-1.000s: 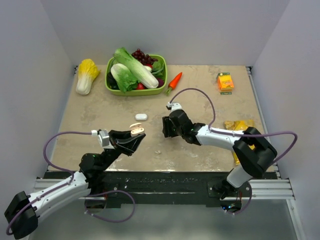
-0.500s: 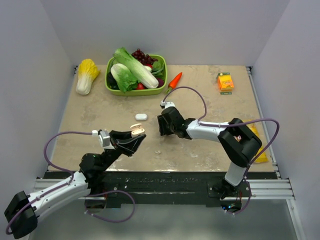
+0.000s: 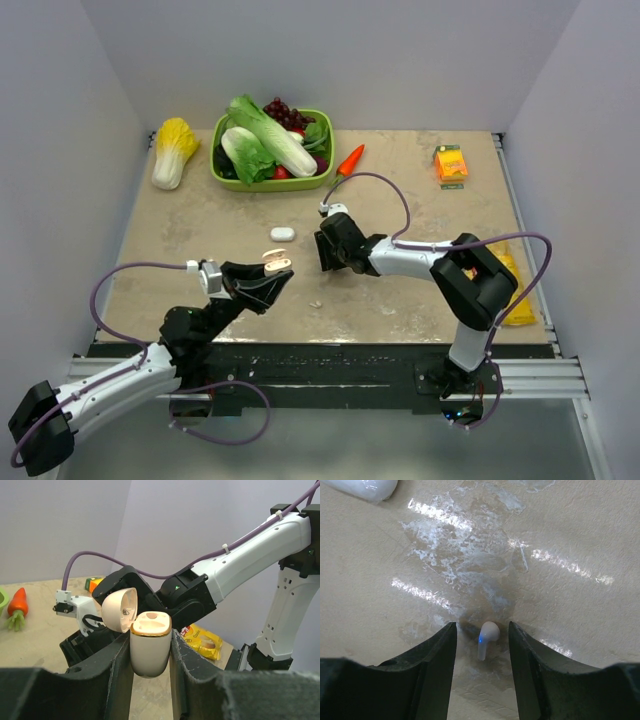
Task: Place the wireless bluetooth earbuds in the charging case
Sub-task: Pick up the earbud from the center of the board.
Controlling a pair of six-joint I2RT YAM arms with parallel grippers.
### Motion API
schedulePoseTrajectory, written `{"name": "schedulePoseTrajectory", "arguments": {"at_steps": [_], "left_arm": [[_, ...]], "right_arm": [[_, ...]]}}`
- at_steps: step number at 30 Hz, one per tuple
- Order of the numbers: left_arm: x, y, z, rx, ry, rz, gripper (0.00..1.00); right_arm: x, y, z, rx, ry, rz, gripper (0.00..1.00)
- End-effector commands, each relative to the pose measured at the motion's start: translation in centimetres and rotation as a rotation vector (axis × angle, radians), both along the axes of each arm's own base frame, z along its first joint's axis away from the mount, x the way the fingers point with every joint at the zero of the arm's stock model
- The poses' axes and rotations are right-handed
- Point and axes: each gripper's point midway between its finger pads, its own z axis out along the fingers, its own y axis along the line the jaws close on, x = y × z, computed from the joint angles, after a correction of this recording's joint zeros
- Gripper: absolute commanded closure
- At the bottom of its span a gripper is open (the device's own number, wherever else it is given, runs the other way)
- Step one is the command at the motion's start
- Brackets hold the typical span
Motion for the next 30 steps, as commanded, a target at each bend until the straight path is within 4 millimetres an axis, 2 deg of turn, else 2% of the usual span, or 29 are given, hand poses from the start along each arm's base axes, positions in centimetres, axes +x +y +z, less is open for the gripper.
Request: {"name": "schedulePoseTrajectory", "arguments": {"at_steps": [1, 14, 23, 30], "left_arm": [[0.0, 0.2, -0.6, 0.007, -0.015, 0.016, 1.0], [-0.1, 0.2, -0.6, 0.008, -0.017, 0.013, 1.0], [-0.2, 0.2, -0.6, 0.008, -0.017, 0.011, 1.0], [-0.2, 0.1, -0.7, 0.011, -0.015, 0.01, 1.0]], "right_arm": [[1.2, 0.3, 0.5, -0.01, -0.033, -0.008, 0.52], [1.2, 0.2, 0.2, -0.027, -0.025, -0.002, 0.59], [0.6, -0.4, 0.1, -0.037, -0.014, 0.0, 0.58], [0.3, -0.9, 0.2, -0.049, -0.013, -0.001, 0.6]]}}
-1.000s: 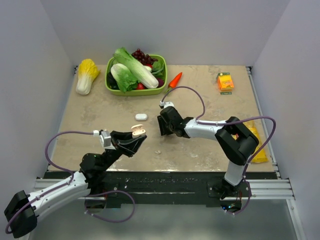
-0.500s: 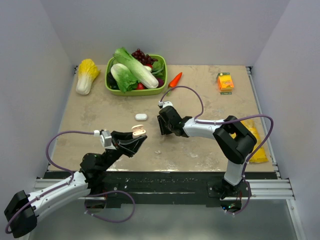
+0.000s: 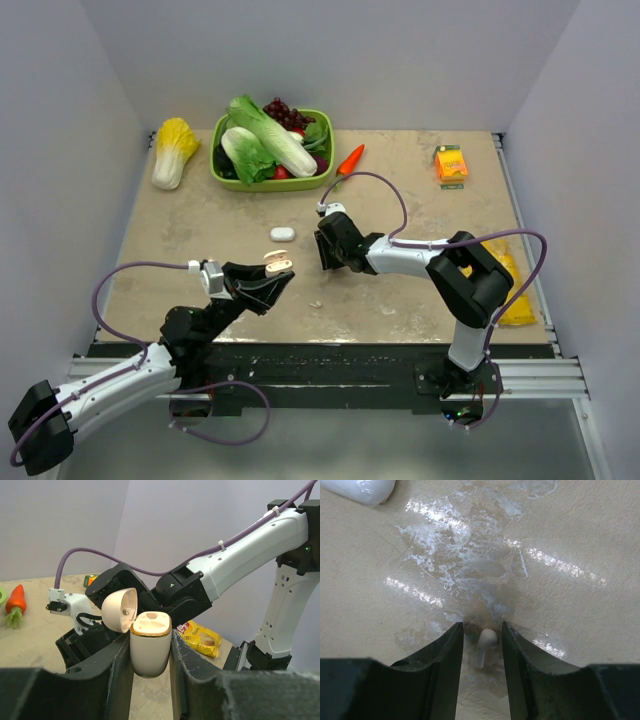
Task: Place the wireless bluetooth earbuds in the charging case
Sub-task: Pick up the earbud from the center of the board.
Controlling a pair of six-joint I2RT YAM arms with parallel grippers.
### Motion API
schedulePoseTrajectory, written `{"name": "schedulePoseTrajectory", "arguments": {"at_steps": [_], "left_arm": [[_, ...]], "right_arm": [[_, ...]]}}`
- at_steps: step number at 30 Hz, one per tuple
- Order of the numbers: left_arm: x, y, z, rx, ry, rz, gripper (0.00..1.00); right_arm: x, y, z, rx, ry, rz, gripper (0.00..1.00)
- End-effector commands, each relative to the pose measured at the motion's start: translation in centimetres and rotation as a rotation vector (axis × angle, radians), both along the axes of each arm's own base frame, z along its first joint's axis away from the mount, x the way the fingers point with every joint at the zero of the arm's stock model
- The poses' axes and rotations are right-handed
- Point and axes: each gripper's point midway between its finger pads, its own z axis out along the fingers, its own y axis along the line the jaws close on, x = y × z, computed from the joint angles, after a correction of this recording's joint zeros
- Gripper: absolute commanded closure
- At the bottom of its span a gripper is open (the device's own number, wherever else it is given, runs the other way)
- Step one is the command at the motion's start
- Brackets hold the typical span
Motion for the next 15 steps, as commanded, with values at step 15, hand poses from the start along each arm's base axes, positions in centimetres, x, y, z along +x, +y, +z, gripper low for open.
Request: {"name": "schedulePoseTrajectory", "arguments": {"at_steps": [15], "left_arm": [[-0.13, 0.18, -0.39, 0.0, -0.021, 0.011, 1.0]], "right_arm": [[-0.64, -1.52, 0.34, -0.029, -0.001, -0.012, 0.7]]}}
